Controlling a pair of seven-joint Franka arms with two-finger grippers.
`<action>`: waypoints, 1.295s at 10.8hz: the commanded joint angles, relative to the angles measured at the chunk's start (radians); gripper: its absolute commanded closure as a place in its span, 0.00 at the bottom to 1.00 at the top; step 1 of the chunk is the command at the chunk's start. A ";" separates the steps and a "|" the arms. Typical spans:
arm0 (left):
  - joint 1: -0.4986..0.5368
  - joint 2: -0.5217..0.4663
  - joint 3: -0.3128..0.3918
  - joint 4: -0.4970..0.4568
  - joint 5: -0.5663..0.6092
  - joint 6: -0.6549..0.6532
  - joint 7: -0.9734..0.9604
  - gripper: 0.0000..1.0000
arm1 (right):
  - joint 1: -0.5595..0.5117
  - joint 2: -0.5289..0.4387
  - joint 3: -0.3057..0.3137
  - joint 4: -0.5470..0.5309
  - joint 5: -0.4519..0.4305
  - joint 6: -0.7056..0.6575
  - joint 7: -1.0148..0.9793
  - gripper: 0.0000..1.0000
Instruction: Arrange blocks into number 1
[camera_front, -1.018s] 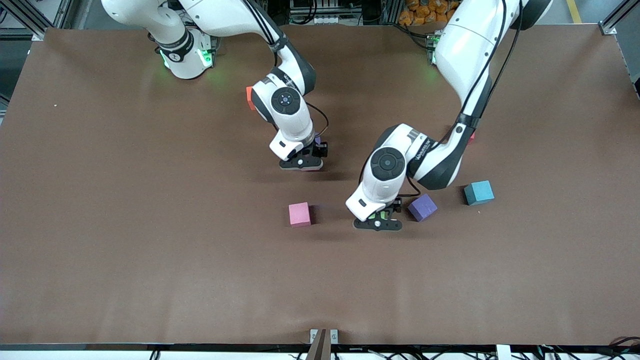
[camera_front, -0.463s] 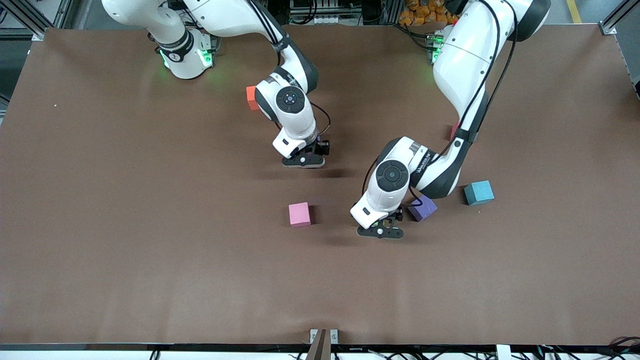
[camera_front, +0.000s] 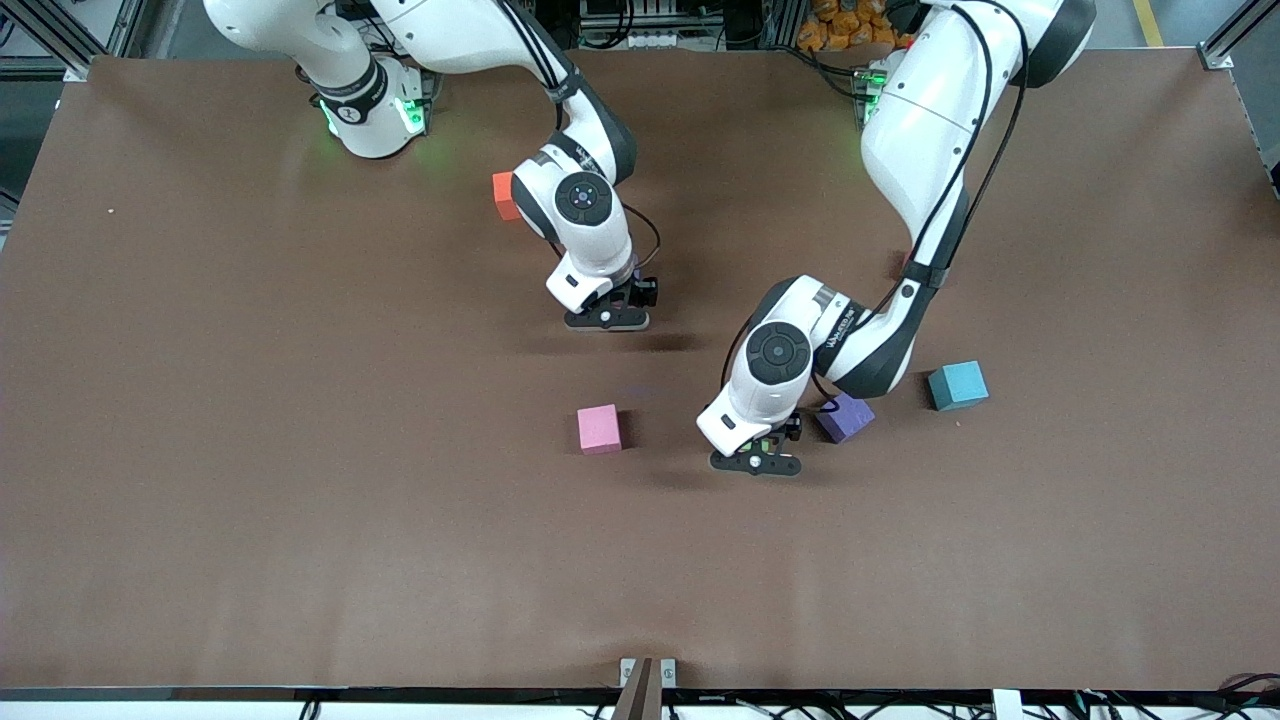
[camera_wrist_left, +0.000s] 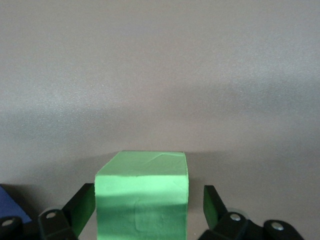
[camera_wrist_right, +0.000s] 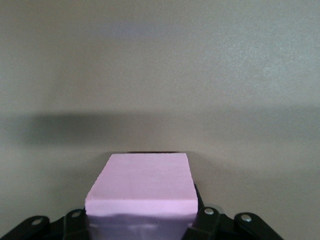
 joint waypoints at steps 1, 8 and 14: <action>-0.001 0.011 -0.001 0.017 0.014 0.002 -0.004 1.00 | 0.014 -0.006 -0.014 -0.007 0.012 -0.002 0.018 0.00; 0.003 -0.068 -0.013 -0.032 0.013 -0.048 -0.050 1.00 | -0.171 -0.166 -0.024 -0.009 0.004 -0.122 -0.024 0.00; -0.057 -0.208 -0.236 -0.123 0.014 -0.234 -0.359 1.00 | -0.412 -0.316 -0.023 -0.170 0.001 -0.189 -0.373 0.00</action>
